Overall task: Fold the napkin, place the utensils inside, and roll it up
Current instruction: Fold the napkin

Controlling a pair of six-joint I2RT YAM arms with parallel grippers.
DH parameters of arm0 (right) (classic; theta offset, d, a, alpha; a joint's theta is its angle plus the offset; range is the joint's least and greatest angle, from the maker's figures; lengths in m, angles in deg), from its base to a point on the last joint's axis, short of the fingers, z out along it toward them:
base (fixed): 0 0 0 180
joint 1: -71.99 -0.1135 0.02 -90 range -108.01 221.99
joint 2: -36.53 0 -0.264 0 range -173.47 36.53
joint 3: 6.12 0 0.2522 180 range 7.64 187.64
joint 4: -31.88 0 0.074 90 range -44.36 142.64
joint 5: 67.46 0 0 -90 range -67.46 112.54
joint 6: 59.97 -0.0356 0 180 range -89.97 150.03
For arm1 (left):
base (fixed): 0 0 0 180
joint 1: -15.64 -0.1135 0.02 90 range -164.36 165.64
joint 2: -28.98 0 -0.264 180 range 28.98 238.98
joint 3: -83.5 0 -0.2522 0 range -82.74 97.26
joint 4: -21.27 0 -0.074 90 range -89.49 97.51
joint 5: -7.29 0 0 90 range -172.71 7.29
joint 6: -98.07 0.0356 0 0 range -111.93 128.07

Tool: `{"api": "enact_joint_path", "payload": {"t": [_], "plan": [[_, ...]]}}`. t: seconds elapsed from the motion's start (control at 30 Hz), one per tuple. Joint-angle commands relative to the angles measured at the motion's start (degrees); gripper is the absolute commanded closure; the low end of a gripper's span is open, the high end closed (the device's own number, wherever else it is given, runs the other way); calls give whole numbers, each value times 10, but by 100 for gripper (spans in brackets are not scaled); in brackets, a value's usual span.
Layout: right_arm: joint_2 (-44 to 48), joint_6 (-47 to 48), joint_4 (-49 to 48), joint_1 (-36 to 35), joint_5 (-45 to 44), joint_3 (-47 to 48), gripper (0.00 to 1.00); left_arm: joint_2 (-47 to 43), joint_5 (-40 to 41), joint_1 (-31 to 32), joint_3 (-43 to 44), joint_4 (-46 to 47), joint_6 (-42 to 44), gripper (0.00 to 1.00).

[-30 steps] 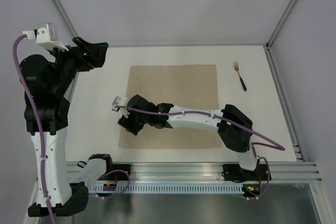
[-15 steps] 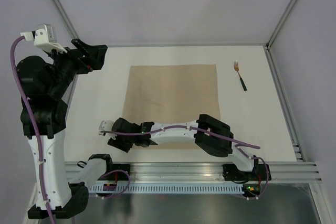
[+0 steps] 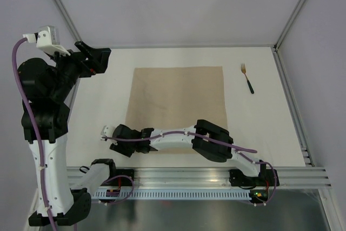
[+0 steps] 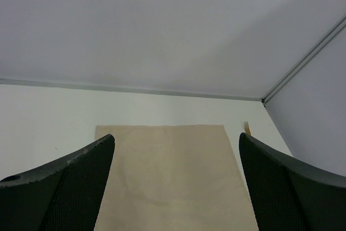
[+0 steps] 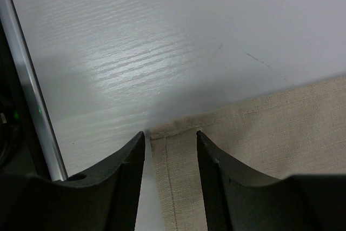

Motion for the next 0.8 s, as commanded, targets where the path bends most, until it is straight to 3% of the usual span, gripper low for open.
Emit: {"api": "enact_joint_path", "payload": {"t": [0.0,0.27,0.57,0.77], "plan": [[-15,-7,12,-6,-26,26,51,-5,-6,-2,-4,-20,4,0],[-18,-1,15,-9,-40,19,56,-10,-2,-2,-14,-20,10,0],[-7,2,37,-10,-37,30,85,-15,1,-1,-26,-19,13,0],[16,2,55,-13,-20,41,91,-21,4,-2,-30,-19,15,0]]}}
